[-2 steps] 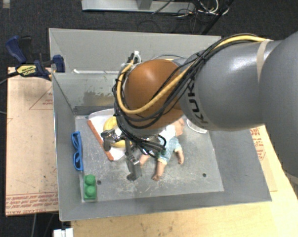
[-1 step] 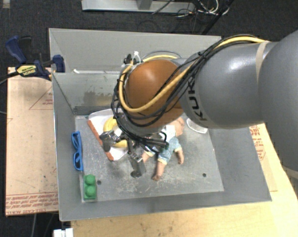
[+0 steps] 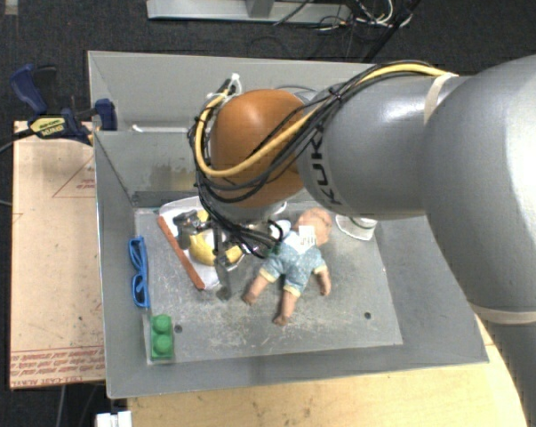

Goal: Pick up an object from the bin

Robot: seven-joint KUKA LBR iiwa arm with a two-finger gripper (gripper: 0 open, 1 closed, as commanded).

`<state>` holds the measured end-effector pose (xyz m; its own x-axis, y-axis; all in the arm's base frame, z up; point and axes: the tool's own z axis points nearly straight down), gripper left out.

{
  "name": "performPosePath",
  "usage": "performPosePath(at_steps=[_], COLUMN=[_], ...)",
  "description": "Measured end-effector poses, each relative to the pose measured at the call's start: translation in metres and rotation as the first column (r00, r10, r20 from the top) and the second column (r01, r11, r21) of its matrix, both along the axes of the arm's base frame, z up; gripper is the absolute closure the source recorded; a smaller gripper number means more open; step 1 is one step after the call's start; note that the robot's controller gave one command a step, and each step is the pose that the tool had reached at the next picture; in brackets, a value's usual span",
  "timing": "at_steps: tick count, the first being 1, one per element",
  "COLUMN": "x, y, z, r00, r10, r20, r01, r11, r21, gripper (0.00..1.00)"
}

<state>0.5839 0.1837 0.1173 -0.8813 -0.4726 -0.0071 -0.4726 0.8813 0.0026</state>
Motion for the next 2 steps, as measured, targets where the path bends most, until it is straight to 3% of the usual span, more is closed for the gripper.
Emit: performPosePath(at_steps=[1,2], x=[0.016,0.023], y=[-0.008,-0.028], z=[-0.010,-0.036], r00=[1.000,0.995], r10=[0.003,0.102], r20=[-0.001,-0.011], r01=[-0.003,-0.102], r11=[1.000,0.995], r21=[-0.001,0.003], gripper=[0.00,1.00])
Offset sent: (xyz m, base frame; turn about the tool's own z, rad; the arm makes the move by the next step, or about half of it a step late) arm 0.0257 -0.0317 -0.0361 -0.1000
